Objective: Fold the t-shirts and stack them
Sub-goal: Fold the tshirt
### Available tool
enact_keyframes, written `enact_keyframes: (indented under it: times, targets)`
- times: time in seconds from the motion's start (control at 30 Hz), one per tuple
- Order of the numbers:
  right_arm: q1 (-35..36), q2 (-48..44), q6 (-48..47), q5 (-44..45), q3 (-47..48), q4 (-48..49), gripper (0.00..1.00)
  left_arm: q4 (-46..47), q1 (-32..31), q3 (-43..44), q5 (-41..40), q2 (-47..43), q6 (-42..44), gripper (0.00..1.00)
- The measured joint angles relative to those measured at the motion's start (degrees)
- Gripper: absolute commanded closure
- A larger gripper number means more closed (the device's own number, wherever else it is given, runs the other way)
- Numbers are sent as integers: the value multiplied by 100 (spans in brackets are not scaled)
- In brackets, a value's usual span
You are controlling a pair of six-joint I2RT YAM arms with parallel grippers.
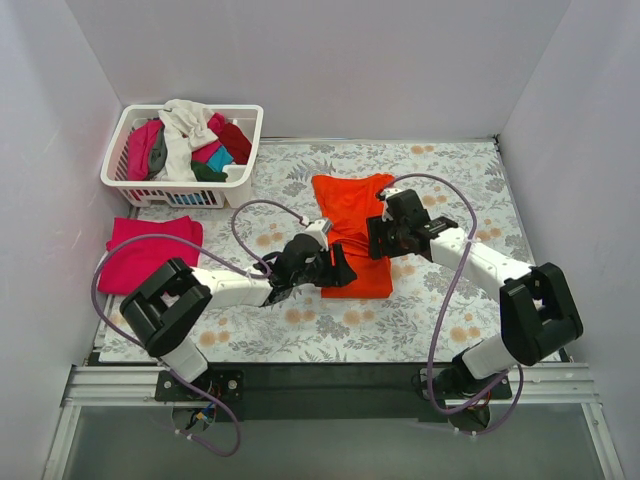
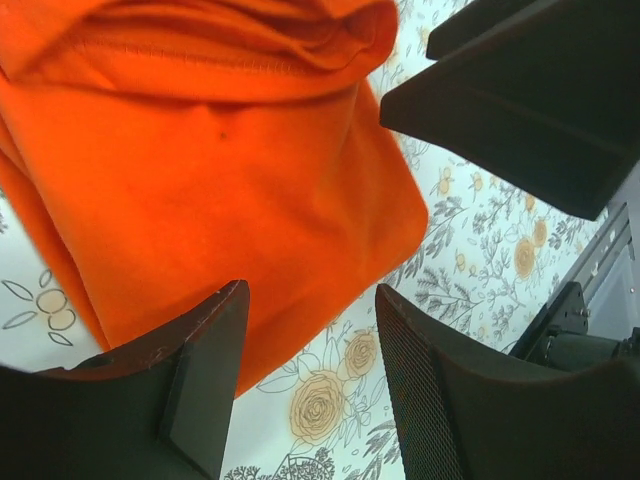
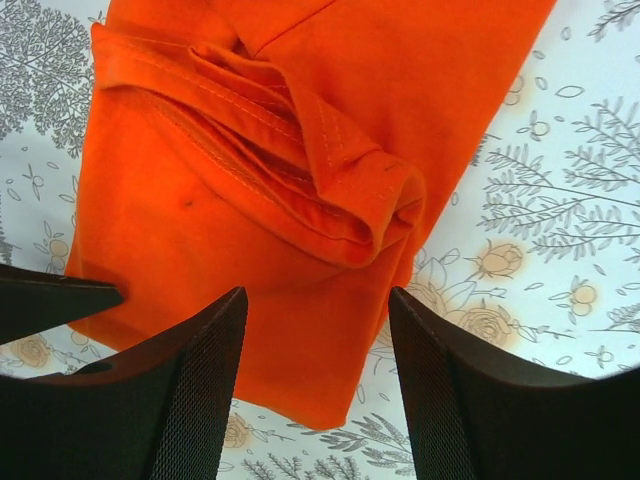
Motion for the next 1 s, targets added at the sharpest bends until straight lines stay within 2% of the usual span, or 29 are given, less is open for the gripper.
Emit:
enact_keyframes:
  times: [0.27, 0.6, 0.83, 1.0]
  targets:
    - [129, 374, 59, -378, -46, 190, 49, 774, -236, -411, 28, 546, -229, 50]
    - [271, 1419, 74, -389, 420, 221, 50, 1093, -402, -562, -358, 570, -221, 50]
    - [295, 1779, 107, 264, 1038, 186, 46, 1290, -584, -673, -702, 579, -153, 50]
    - [236, 2157, 96, 960, 1851, 166, 45, 1519, -649, -828, -831, 570, -155, 51]
